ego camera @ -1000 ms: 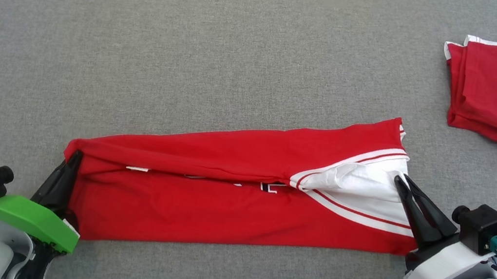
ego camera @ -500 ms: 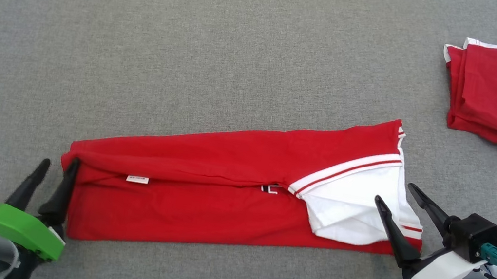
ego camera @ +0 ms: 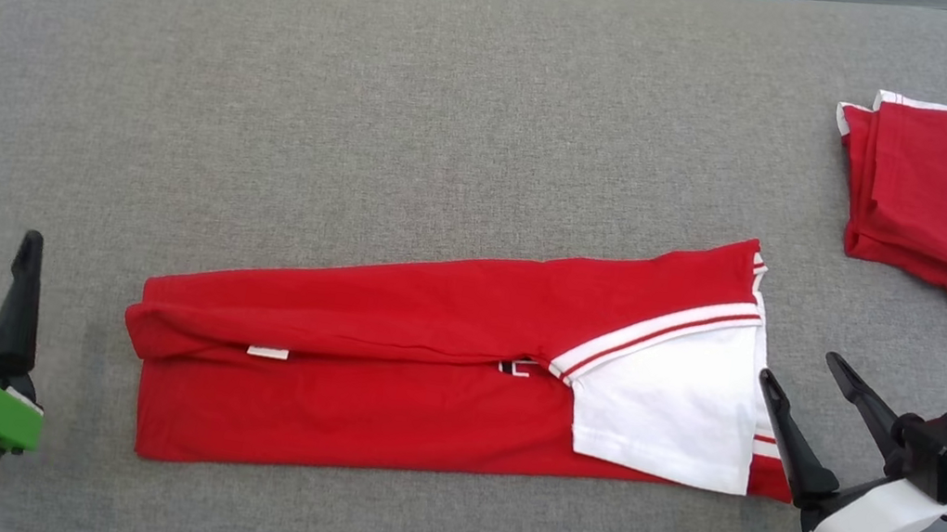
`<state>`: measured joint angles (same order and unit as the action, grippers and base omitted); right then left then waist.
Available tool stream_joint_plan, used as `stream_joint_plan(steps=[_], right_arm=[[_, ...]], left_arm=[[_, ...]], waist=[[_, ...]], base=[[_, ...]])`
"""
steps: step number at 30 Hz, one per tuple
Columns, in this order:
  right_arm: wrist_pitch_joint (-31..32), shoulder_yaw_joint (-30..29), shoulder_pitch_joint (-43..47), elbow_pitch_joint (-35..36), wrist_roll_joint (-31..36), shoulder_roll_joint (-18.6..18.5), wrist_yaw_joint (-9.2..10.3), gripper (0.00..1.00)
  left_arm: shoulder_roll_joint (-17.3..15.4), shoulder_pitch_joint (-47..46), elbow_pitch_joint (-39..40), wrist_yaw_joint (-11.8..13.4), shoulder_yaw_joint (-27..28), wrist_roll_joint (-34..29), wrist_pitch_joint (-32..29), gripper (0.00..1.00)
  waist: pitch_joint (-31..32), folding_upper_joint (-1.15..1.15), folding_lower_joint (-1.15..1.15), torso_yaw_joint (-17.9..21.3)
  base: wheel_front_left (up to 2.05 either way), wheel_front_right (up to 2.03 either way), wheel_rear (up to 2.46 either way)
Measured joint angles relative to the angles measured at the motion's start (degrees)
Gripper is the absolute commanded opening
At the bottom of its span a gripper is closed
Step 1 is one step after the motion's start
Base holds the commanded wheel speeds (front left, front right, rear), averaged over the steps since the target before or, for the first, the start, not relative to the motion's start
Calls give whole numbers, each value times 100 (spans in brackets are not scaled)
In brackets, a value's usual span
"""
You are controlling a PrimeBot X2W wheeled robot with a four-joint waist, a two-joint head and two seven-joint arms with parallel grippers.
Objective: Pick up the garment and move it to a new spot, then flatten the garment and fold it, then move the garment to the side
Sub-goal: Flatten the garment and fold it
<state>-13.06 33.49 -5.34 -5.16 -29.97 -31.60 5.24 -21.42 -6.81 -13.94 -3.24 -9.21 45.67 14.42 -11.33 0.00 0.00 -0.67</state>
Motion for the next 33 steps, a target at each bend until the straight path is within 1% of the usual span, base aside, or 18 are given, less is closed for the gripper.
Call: stream_joint_plan(steps=[2, 4, 6, 9, 15, 18, 25, 33], right_arm=[[-1, -30, 29, -5, -36, 2, 2, 100], [-2, -85, 35, -10, -52, 10, 45, 100], [-8, -145, 40, -30, -88, 20, 46, 100], [-52, -269, 142, -98, -113, 32, 73, 100], [-54, -509, 303, -305, -190, 26, 102, 100], [-59, -638, 386, -415, -230, 29, 138, 100], [-101, -835, 684, -603, -394, 113, 143, 100], [-102, -900, 809, -661, -439, 201, 143, 100]], left_arm=[[38, 20, 209, 115, 208, -155, 1, 100], [78, 78, 391, 174, 378, -280, 1, 100], [113, 219, 548, 218, 463, -443, 1, 100], [270, 459, 740, 299, 593, -542, 1, 100], [469, 774, 1117, 378, 745, -890, 1, 100], [597, 949, 1270, 383, 759, -1014, 1, 100], [783, 1468, 1433, 382, 736, -1180, 1, 100], [792, 1887, 1641, 349, 703, -1270, 1, 100]], waist=[[28, 0, 0, -36], [65, 0, 0, -69], [112, 0, 0, -98], [192, 0, 0, -139], [386, 0, 0, -236], [487, 0, 0, -297], [742, 0, 0, -442], [899, 0, 0, -568]], base=[[0, 0, 0], [0, 0, 0], [0, 0, 0], [0, 0, 0], [0, 0, 0], [0, 0, 0], [0, 0, 0], [0, 0, 0]])
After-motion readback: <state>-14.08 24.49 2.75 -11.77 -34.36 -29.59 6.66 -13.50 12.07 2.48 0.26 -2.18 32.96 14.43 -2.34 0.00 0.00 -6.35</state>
